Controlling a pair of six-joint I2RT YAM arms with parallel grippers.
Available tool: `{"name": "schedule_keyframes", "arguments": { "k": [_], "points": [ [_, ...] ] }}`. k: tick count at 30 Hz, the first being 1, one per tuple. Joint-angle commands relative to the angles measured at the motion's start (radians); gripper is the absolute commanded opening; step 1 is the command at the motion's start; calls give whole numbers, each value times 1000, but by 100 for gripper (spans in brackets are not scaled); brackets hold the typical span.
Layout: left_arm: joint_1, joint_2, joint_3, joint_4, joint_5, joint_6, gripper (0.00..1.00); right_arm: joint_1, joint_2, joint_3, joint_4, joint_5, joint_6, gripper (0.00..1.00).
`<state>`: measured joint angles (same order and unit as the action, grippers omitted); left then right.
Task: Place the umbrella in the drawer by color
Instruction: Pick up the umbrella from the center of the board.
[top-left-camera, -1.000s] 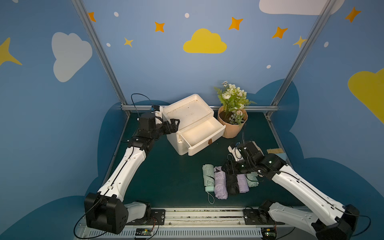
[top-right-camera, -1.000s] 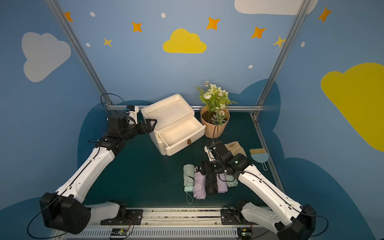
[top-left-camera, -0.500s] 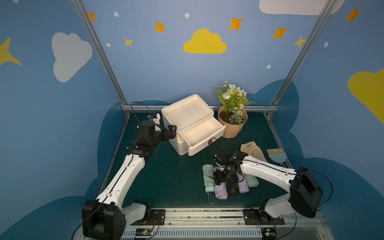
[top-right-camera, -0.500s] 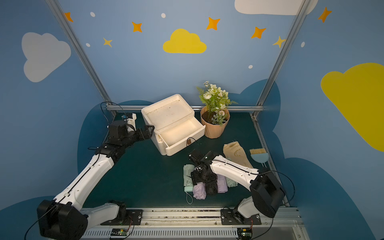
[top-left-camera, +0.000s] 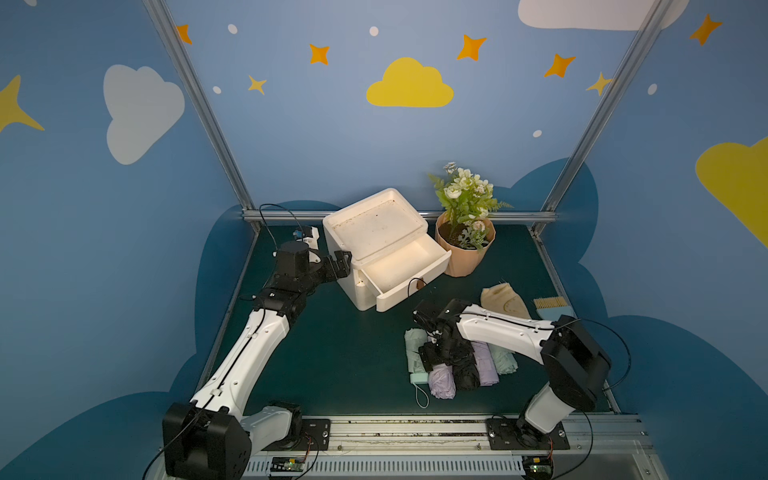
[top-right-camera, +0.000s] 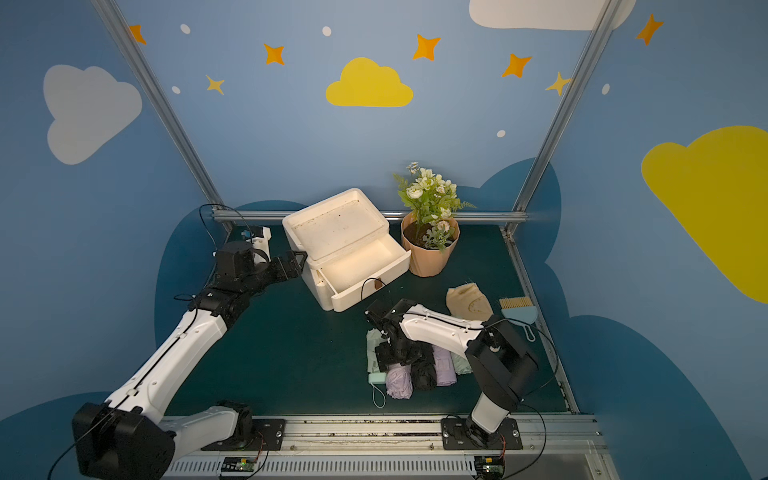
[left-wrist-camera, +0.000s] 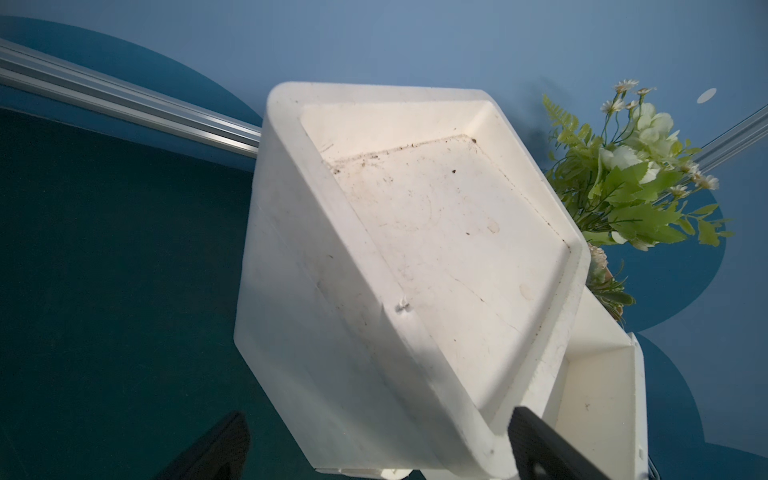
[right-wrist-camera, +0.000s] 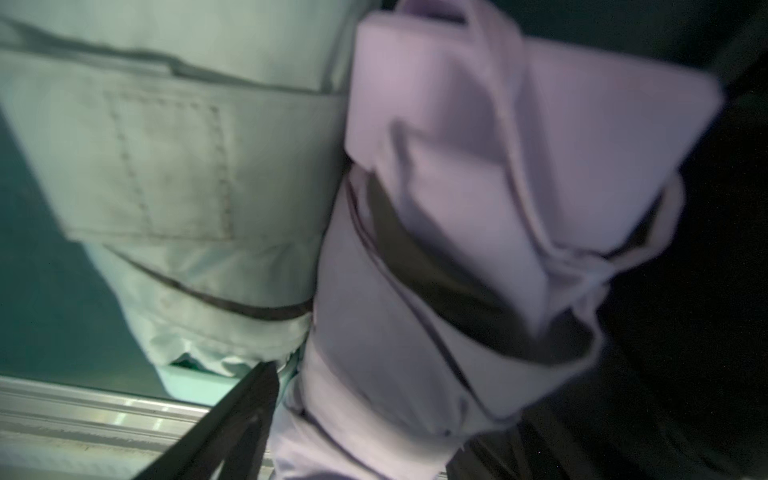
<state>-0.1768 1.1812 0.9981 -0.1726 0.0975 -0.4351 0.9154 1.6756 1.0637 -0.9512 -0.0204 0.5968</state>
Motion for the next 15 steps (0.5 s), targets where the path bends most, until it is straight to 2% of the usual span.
{"name": "schedule_keyframes", "arguments": {
  "k": [1,5,10,15],
  "points": [
    [3,-21,-9,-15,-10,-1,100,1,28,-28,-77,53,-4,83],
    [3,-21,-9,-19,-14,0,100,-14,4,-63,-79,74,-7,74],
    [4,-11,-5,-19,-13,-3,100,-32,-13,-74,-61,81,-19,70],
    [3,-15,-1,-20,-14,-5,100,-35,-7,-89,-10,59,-28,58]
  ]
}}
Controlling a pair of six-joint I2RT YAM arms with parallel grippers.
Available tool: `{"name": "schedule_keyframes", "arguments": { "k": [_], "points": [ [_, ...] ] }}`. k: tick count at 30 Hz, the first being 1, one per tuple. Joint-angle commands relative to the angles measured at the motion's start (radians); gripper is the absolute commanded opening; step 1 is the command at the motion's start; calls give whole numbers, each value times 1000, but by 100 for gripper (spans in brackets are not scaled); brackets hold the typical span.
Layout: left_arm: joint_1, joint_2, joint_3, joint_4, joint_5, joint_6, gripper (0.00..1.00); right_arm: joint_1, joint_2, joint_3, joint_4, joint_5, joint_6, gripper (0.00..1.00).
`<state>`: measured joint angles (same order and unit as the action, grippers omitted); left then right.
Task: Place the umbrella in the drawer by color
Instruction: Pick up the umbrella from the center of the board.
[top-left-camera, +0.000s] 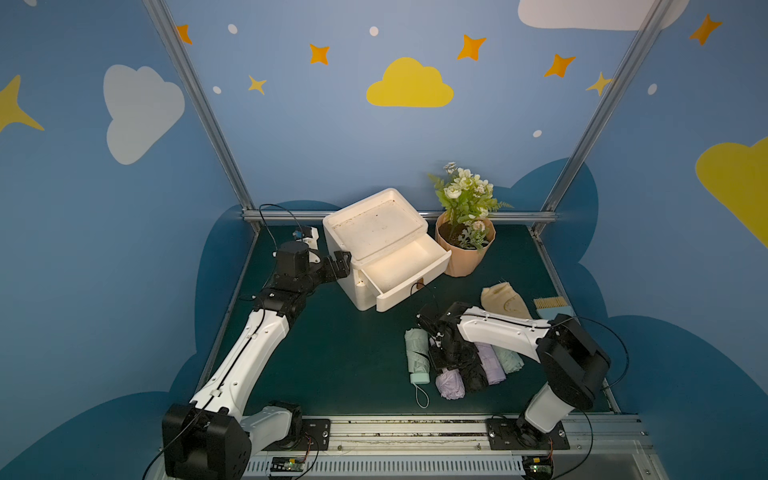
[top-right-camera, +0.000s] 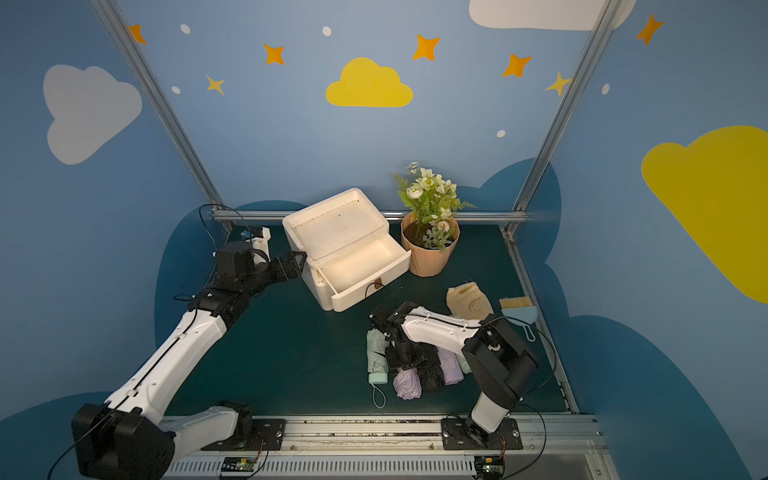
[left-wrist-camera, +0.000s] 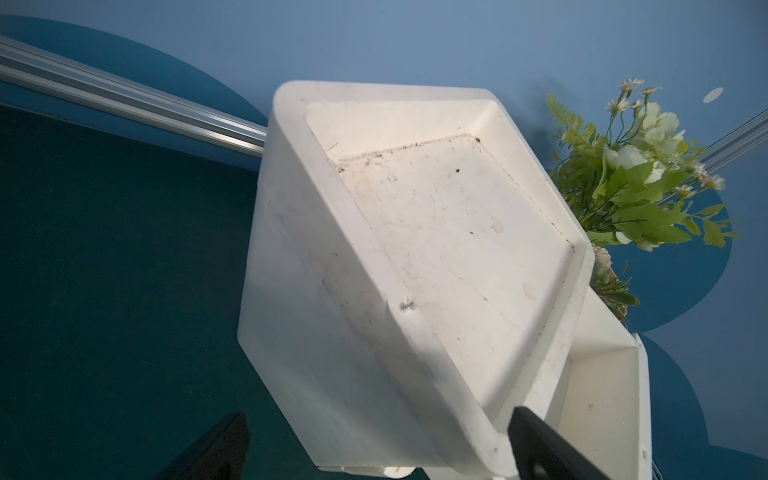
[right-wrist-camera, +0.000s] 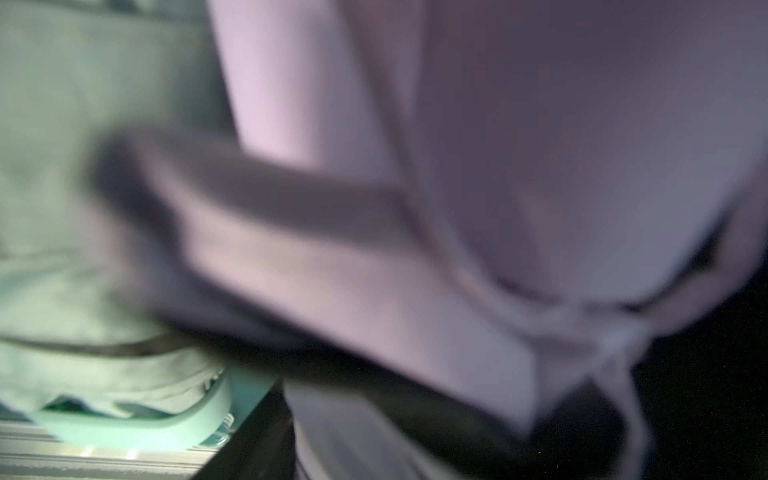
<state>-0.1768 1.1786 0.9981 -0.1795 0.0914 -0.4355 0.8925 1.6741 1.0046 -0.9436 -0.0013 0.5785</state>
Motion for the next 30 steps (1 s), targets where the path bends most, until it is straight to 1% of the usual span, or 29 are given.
{"name": "schedule_keyframes", "arguments": {
  "k": [1,4,7,9,12,15,17,20,22,24,26,30],
  "points": [
    [3,-14,0,-15,-7,-4,100,-15,-6,-32,-17,47,-10,56],
    [3,-20,9,-21,-6,-1,100,-24,-42,-44,-12,78,-15,42],
    [4,-31,9,-2,25,6,100,-46,-149,-71,29,75,-36,37],
    [3,-40,7,26,65,10,100,-75,-244,-95,78,36,-66,36],
    [3,-52,6,70,133,4,100,-141,-407,-138,161,-68,-126,36],
    [-4,-59,6,124,242,-7,100,-209,-578,-166,226,-142,-171,36],
    [-10,-57,11,159,325,-20,100,-253,-685,-188,300,-203,-231,36],
    [-36,-43,25,222,460,-40,100,-314,-829,-235,478,-310,-279,36],
    [-73,-30,37,273,540,-53,100,-347,-902,-261,615,-393,-293,36],
    [-117,-13,51,319,605,-60,100,-373,-937,-266,719,-472,-298,35],
    [-167,7,65,369,657,-64,100,-391,-941,-259,817,-555,-302,35],
    [-266,60,88,481,744,-60,100,-397,-874,-196,942,-733,-311,35]
  ]
}}
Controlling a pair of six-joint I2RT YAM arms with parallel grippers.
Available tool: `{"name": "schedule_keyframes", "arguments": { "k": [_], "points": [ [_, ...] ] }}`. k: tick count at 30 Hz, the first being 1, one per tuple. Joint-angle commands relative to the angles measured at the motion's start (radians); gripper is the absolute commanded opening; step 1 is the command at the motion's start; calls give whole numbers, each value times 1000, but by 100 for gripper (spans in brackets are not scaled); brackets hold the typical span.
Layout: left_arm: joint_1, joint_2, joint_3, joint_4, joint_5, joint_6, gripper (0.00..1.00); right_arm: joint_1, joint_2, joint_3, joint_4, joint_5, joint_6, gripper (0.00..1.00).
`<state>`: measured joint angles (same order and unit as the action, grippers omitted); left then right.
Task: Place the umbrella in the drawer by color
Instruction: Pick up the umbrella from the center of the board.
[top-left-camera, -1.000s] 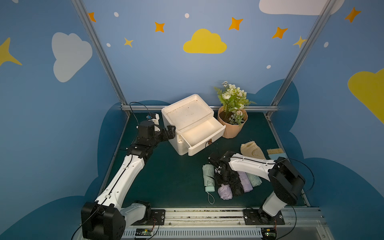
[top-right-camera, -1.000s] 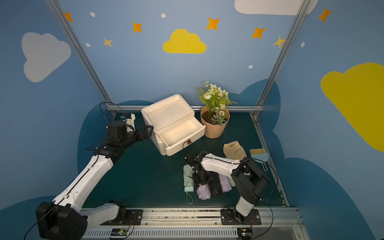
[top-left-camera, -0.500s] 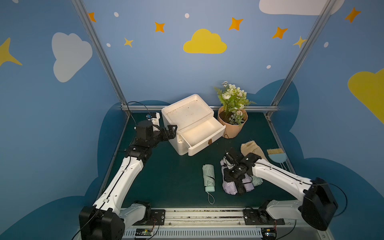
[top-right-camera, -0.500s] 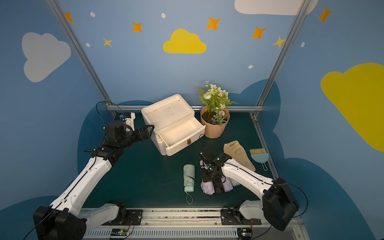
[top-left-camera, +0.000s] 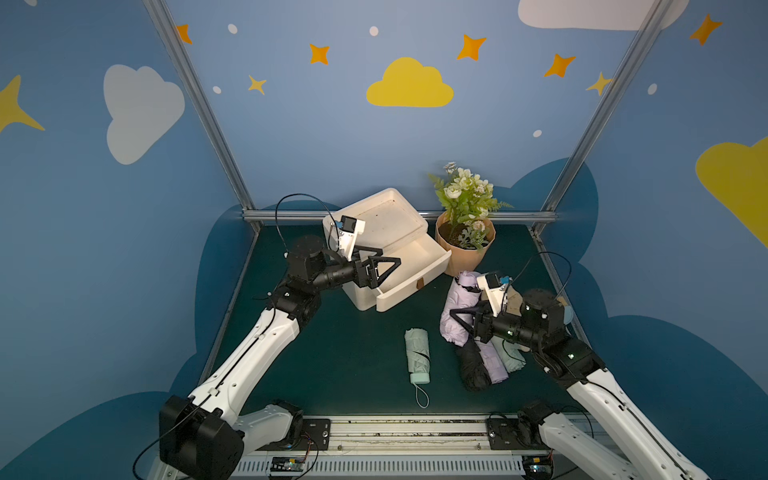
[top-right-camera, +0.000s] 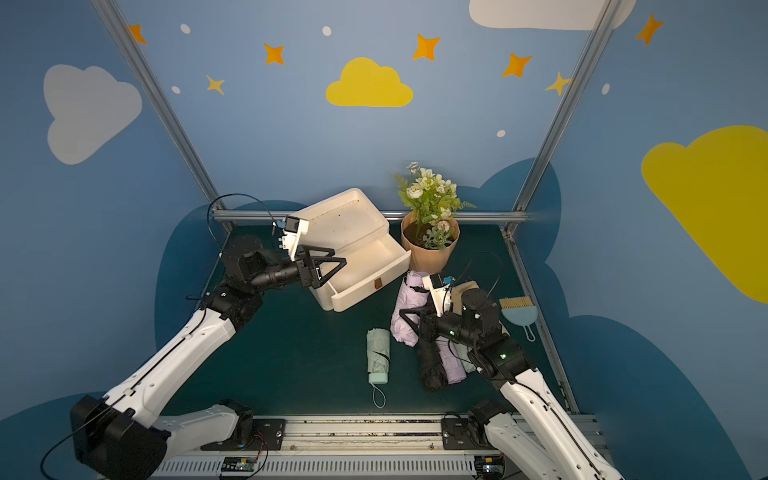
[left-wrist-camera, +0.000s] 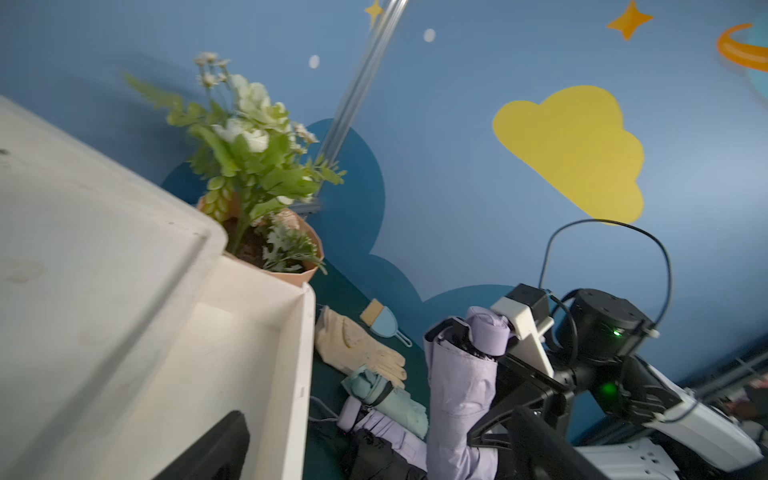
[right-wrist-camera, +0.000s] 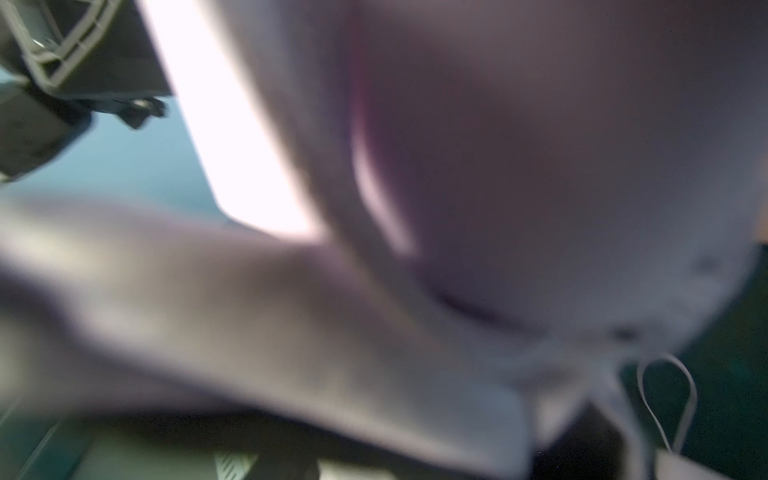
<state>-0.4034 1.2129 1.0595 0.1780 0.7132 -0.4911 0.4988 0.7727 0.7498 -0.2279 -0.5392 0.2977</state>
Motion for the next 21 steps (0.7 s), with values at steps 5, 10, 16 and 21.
{"name": "schedule_keyframes", "arguments": {
  "k": [5,10,16,21],
  "points": [
    [-134,97,85,158,162,26,100,3,115,136,326,-352,18,35],
    [-194,166,126,154,164,58,100,32,155,173,338,-357,21,35],
    [-239,215,145,219,219,35,100,48,175,184,324,-321,1,35],
    [-261,253,172,229,215,15,94,57,191,198,308,-332,-10,35]
  ]
}}
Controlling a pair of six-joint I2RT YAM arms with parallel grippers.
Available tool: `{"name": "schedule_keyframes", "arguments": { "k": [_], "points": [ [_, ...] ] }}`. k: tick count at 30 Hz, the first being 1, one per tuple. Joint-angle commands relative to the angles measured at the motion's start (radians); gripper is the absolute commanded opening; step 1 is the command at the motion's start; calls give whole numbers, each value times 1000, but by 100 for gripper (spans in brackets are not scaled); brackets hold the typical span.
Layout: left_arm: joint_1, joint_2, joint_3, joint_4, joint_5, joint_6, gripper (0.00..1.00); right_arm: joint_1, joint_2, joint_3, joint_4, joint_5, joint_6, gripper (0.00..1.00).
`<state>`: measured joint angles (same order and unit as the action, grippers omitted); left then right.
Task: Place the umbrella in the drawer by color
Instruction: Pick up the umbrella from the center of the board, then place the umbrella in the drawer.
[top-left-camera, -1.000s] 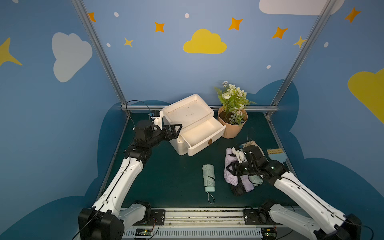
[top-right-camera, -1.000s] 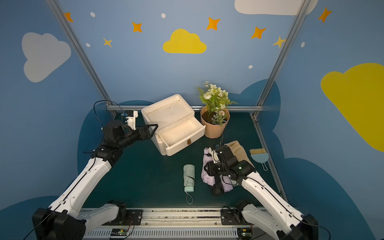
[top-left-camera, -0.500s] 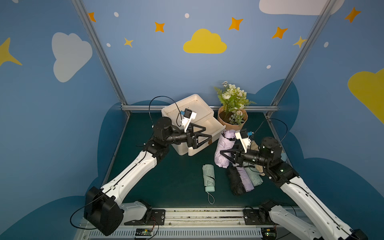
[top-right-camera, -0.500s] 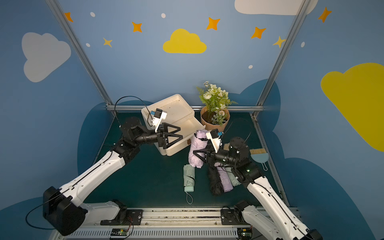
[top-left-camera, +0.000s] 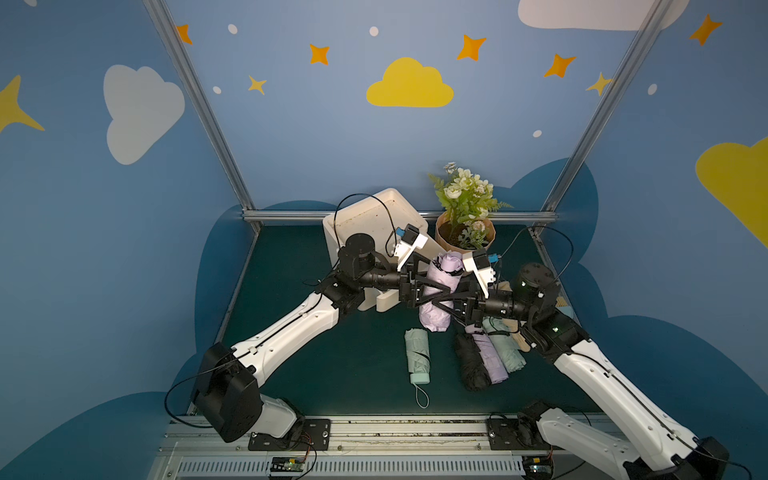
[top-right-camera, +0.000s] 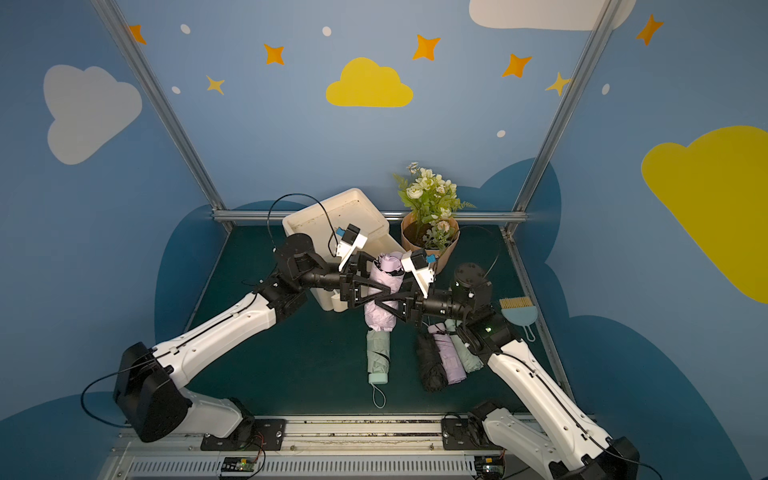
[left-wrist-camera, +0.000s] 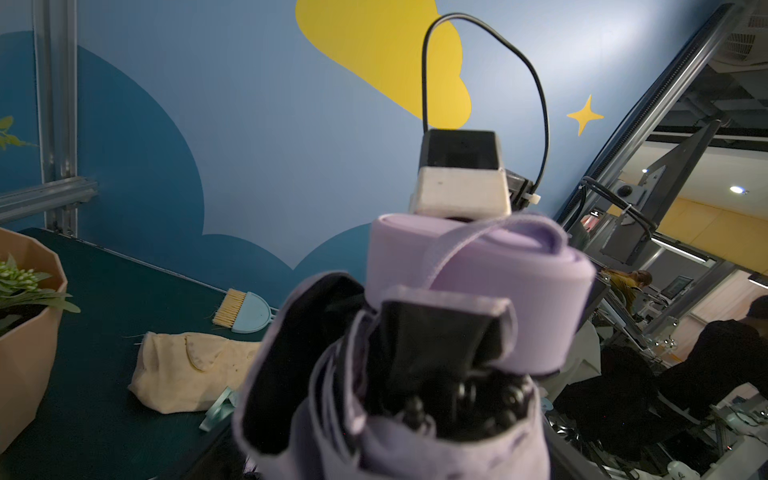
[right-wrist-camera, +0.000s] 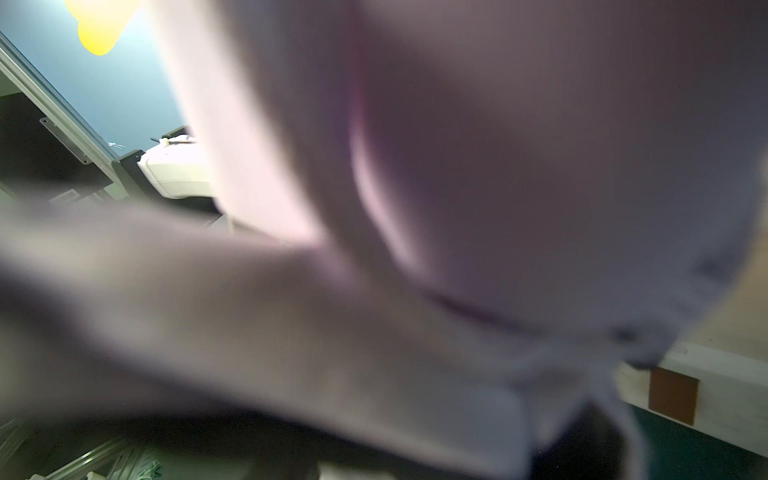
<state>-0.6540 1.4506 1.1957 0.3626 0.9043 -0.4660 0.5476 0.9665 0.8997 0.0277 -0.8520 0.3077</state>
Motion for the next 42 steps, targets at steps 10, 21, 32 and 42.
{"name": "schedule_keyframes", "arguments": {
  "k": [10,21,32,42],
  "points": [
    [-19,45,60,42,21,-21,40,6,-13,47,-8,57,-51,42],
    [12,-16,96,-225,-118,136,13,-27,-71,55,-171,111,-93,89],
    [5,180,558,-1005,-820,630,4,-68,-202,40,-426,660,-161,98],
    [-95,685,1247,-1455,-1308,848,3,-115,-192,-19,-470,793,-64,98]
  ]
}}
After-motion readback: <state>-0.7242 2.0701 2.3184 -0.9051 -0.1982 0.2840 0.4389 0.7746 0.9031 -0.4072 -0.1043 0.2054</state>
